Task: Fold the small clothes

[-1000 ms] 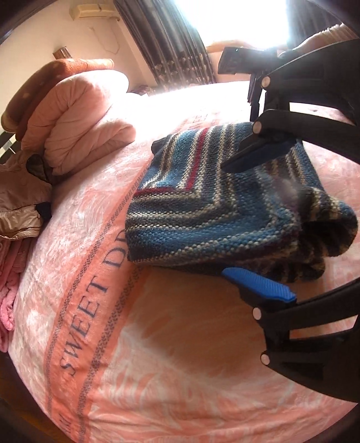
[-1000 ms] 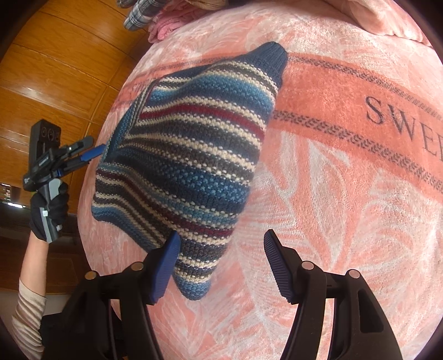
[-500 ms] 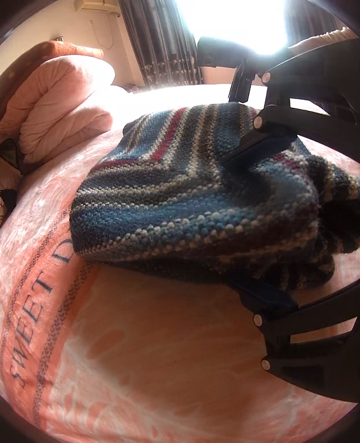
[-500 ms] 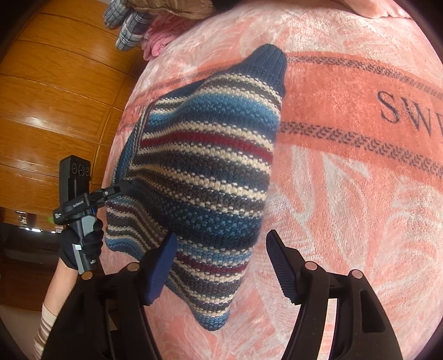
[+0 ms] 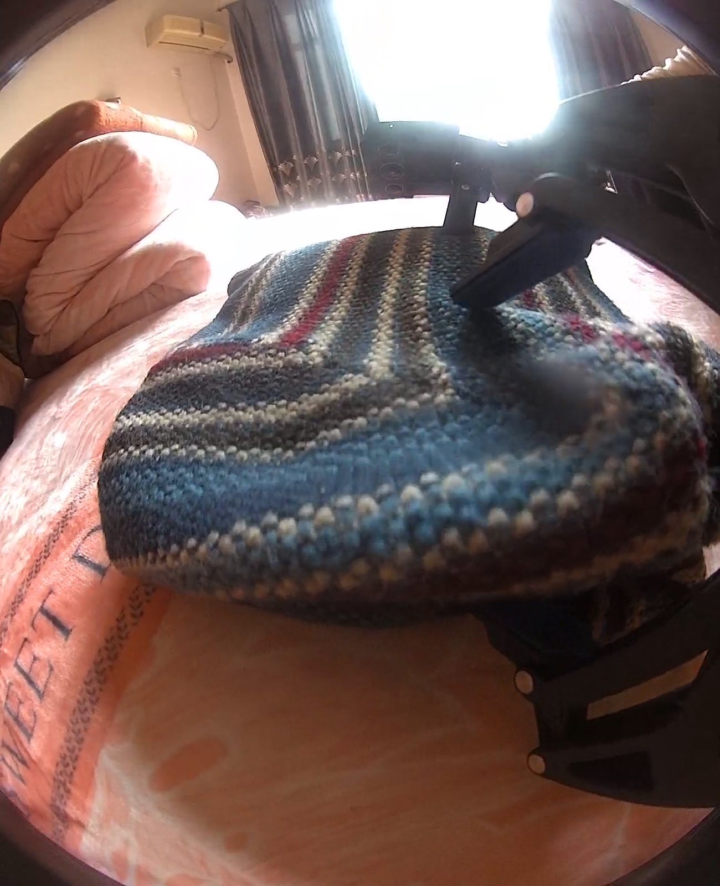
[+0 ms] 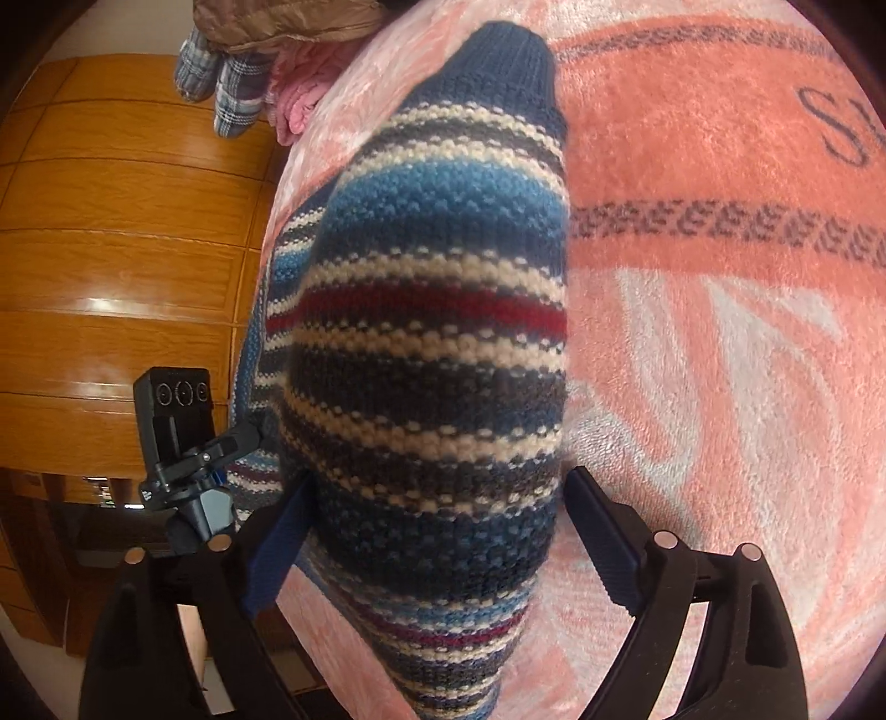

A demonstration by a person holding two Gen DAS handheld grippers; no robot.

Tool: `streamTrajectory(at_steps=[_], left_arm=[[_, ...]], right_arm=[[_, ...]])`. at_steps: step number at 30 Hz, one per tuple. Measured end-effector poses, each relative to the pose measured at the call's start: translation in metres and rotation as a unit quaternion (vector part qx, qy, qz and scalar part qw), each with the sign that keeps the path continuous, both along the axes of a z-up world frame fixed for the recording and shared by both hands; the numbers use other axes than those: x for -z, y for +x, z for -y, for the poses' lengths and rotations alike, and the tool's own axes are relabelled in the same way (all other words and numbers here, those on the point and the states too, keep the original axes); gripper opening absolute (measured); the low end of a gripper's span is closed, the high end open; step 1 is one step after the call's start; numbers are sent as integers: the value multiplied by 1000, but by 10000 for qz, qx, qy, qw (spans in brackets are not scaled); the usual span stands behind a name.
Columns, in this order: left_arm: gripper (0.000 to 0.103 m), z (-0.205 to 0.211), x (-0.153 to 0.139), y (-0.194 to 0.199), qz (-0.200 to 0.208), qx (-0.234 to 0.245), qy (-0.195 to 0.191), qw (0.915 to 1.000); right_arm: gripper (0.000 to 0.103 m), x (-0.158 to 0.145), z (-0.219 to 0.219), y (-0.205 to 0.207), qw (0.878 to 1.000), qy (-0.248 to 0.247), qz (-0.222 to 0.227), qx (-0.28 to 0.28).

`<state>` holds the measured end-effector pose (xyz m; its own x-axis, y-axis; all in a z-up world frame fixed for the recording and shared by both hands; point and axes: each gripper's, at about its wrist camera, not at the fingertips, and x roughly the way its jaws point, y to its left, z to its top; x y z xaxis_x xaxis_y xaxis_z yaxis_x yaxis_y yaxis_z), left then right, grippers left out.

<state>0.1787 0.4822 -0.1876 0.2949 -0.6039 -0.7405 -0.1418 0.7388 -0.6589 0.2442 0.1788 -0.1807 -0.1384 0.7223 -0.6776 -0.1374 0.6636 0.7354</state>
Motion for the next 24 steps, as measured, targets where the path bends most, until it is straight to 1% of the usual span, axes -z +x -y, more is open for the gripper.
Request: streamTrajectory(at_steps=[2, 3, 4, 5, 6, 7, 8, 9, 10, 11, 12, 14, 15, 17, 19, 22, 24], left_arm=[[99, 10, -3, 3, 3, 109, 278, 9996], [99, 13, -4, 3, 26, 179, 363, 9992], [98, 14, -5, 3, 34, 230, 434, 9988], [92, 14, -6, 3, 28, 230, 515, 9984], [80, 12, -6, 2, 20, 207, 577, 9981], [73, 8, -7, 2, 12, 170, 587, 9981], [61, 4, -7, 0, 26, 122, 483, 9988], [51, 0, -7, -1, 55, 83, 360, 9993], [47, -3, -7, -3, 96, 41, 233, 9997], [42, -4, -7, -5, 147, -18, 108, 9998], [40, -6, -8, -8, 196, -93, -42, 9998], [38, -5, -9, -13, 317, -202, -418, 9984], [37, 0, -11, -16, 396, -182, -528, 9977], [37, 18, -20, -21, 551, 2, -602, 9967], [37, 40, -30, -28, 681, 202, -747, 9947], [37, 82, -47, -37, 801, 449, -847, 9922], [37, 117, -55, -41, 831, 628, -852, 9909]], right_arm=[[93, 4, -3, 2, 10000, 65, 25, 1], [91, 3, -7, 5, 9999, 86, 93, -27], [83, 1, -10, 6, 9996, 166, 199, -67], [83, -1, -13, 6, 9995, 152, 283, -68], [80, -4, -15, 4, 9993, 136, 357, -32], [75, -6, -17, 1, 9988, 111, 473, -28], [72, -9, -17, -1, 9982, 61, 589, -54], [66, -13, -16, -3, 9979, 42, 635, -85], [60, -18, -10, -5, 9977, 64, 658, -121], [57, -25, -7, -5, 9974, 108, 699, -152], [54, -34, -4, -6, 9968, 162, 764, -195], [53, -51, 0, -10, 9946, 170, 956, -361], [53, -60, 4, -13, 9931, 126, 1073, -451], [53, -75, 16, -19, 9906, 61, 1231, -585], [53, -88, 35, -26, 9896, 20, 1293, -624], [53, -101, 78, -37, 9901, -55, 1275, -585], [53, -108, 109, -46, 9904, -83, 1293, -482]])
